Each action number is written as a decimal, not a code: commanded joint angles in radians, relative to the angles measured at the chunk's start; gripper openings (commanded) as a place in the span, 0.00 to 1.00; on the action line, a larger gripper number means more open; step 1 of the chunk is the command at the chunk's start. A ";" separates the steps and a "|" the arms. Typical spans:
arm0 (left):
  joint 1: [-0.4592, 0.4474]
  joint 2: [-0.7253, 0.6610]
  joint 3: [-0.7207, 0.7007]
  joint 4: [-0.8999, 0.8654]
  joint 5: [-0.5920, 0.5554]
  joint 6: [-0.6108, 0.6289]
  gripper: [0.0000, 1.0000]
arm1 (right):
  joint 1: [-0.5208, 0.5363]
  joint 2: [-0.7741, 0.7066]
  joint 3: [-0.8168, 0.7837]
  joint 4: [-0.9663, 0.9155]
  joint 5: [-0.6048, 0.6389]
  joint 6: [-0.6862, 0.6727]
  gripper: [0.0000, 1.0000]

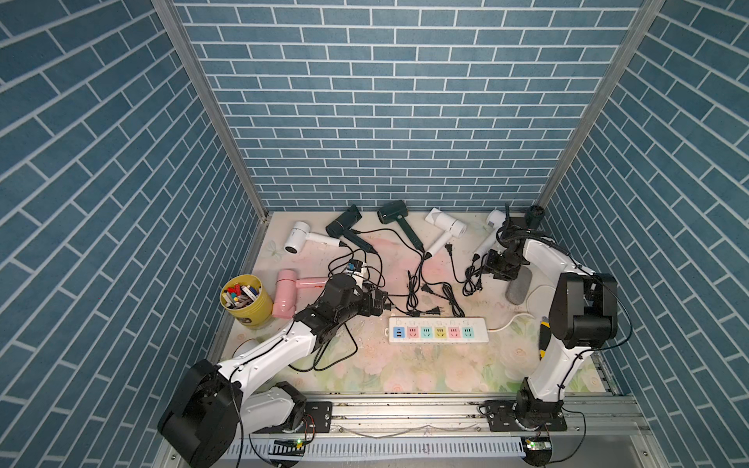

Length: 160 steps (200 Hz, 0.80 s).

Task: Charge the blow dryers
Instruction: Pick up the plug from the center of the board.

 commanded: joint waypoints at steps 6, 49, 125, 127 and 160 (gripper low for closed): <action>-0.014 0.006 0.030 -0.011 -0.015 0.016 0.99 | 0.043 0.048 -0.001 -0.016 0.057 -0.036 0.42; -0.022 -0.002 0.032 -0.020 -0.026 0.022 0.99 | 0.072 0.098 0.042 -0.061 0.159 -0.027 0.35; -0.031 -0.016 0.035 -0.027 -0.031 0.026 0.99 | 0.073 0.174 0.123 -0.081 0.165 -0.029 0.38; -0.032 -0.017 0.035 -0.027 -0.031 0.027 1.00 | 0.072 0.179 0.128 -0.082 0.162 -0.030 0.38; -0.035 -0.023 0.035 -0.032 -0.037 0.031 0.99 | 0.072 0.242 0.160 -0.087 0.151 -0.029 0.38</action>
